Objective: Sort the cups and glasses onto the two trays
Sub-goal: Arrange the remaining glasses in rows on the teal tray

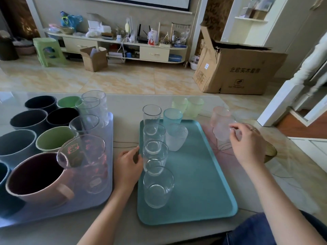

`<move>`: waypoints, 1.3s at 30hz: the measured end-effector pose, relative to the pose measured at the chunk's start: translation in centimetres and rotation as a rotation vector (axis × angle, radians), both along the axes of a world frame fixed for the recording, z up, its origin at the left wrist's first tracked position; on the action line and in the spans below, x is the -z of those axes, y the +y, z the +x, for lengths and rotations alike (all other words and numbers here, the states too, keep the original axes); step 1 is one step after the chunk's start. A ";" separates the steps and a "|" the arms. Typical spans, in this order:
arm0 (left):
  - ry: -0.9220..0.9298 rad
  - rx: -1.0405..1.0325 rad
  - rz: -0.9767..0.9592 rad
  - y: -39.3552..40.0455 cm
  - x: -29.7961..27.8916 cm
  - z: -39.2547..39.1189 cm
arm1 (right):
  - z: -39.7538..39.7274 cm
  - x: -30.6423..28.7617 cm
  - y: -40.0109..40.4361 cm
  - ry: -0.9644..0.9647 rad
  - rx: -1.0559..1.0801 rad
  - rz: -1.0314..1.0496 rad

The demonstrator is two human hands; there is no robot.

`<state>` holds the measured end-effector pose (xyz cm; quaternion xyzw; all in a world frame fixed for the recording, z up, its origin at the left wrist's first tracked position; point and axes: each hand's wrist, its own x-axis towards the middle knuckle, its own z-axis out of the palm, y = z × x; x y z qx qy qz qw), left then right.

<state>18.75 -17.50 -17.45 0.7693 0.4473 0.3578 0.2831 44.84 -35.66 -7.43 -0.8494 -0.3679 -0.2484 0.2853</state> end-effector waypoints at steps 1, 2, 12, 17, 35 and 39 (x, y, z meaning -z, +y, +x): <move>0.001 0.000 -0.002 0.0 0.0 0.0 | 0.9 -0.2 -0.9 -0.008 0.113 0.004; 0.002 -0.001 -0.008 0.0 0.1 0.1 | 1.6 -0.3 -1.6 0.001 0.223 -0.005; 0.022 0.020 -0.040 0.6 0.8 -0.1 | 1.8 1.8 -4.3 0.404 0.397 -0.276; 0.013 0.010 -0.069 0.6 0.9 -0.1 | 0.7 1.1 -3.3 0.421 0.369 -0.230; -0.015 0.022 -0.069 0.2 0.0 -0.1 | -8.8 1.3 2.4 0.293 -0.589 -0.375; -0.010 0.023 -0.072 -0.1 -0.3 -0.2 | -9.5 1.6 2.6 0.259 -0.616 -0.480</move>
